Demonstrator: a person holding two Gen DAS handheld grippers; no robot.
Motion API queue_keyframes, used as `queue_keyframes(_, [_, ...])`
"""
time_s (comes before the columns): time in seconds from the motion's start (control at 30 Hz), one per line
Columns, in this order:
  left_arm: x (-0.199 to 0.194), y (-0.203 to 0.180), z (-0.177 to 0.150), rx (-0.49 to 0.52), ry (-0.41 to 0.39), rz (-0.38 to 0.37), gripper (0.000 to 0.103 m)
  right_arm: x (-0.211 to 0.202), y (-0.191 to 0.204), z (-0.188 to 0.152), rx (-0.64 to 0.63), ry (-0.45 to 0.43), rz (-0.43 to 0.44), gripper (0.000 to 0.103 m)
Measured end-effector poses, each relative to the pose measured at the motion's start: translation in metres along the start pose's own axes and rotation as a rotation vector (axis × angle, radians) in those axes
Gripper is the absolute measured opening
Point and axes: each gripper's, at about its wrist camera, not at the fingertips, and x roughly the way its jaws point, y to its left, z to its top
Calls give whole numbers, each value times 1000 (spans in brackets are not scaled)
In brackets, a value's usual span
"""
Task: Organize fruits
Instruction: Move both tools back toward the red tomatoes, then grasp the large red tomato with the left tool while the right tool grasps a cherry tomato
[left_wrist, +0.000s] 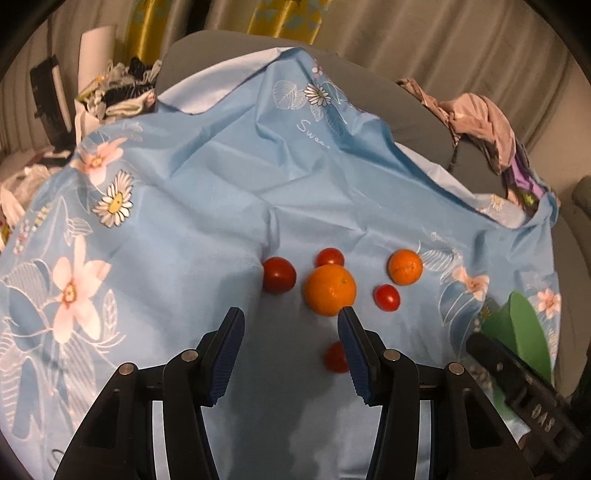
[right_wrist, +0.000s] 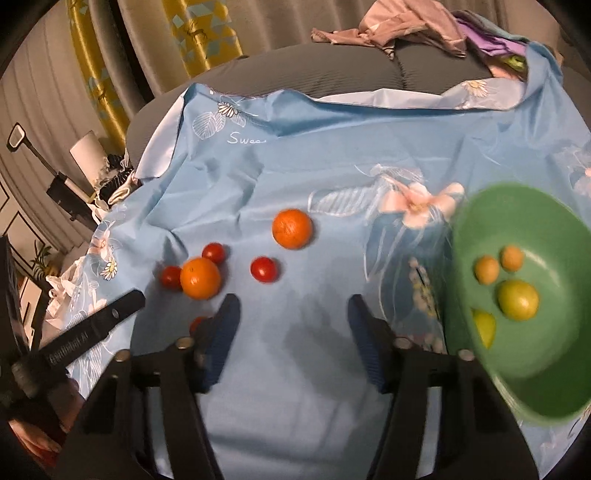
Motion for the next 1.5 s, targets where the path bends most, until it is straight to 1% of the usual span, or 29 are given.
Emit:
queue_keyframes(0.07, [5, 2, 1, -25, 17, -22, 51, 10, 11, 13, -39, 5, 30, 53])
queue_keyframes(0.13, [11, 0, 0, -22, 42, -38, 51, 30, 22, 25, -71, 42, 54, 48])
queue_keyframes(0.2, [18, -8, -4, 7, 70, -49, 51, 52, 28, 33, -90, 62, 66, 39])
queue_keyframes(0.33, [32, -19, -10, 31, 122, -62, 51, 93, 27, 29, -108, 136, 58, 36])
queue_keyframes(0.43, [40, -23, -13, 41, 148, -70, 51, 106, 24, 24, -107, 161, 69, 36])
queue_keyframes(0.5, [42, -27, -16, 53, 156, -71, 51, 113, 25, 21, -131, 174, 78, 36])
queue_keyframes(0.53, [44, -29, -17, 61, 163, -68, 51, 112, 27, 21, -147, 152, 72, 35])
queue_keyframes(0.57, [46, -31, -19, 78, 168, -54, 51, 113, 28, 21, -152, 153, 65, 33])
queue_keyframes(0.6, [47, -32, -20, 91, 163, -40, 51, 113, 27, 22, -150, 151, 65, 29])
queue_keyframes(0.63, [47, -33, -21, 98, 162, -31, 51, 113, 27, 21, -145, 152, 75, 26])
queue_keyframes(0.7, [47, -32, -22, 92, 161, -37, 50, 113, 29, 20, -161, 142, 76, 27])
queue_keyframes(0.77, [53, -32, -24, 83, 188, -50, 42, 113, 28, 20, -171, 141, 70, 26])
queue_keyframes(0.9, [54, -36, -27, 104, 162, -6, 35, 111, 24, 21, -146, 149, 67, 26])
queue_keyframes(0.97, [55, -35, -26, 98, 158, 1, 27, 104, 20, 20, -132, 140, 71, 26])
queue_keyframes(1.03, [55, -34, -26, 91, 156, 0, 27, 97, 16, 21, -115, 112, 69, 26])
queue_keyframes(1.1, [54, -33, -26, 86, 155, 2, 26, 91, 13, 19, -102, 112, 70, 26])
queue_keyframes(1.23, [51, -35, -28, 86, 147, 11, 26, 74, 6, 17, -76, 81, 86, 26])
queue_keyframes(1.37, [44, -40, -27, 90, 126, 3, 26, 65, 0, 11, -59, 93, 70, 26])
queue_keyframes(1.5, [32, -44, -24, 97, 94, -15, 26, 54, 0, 11, -52, 81, 61, 26])
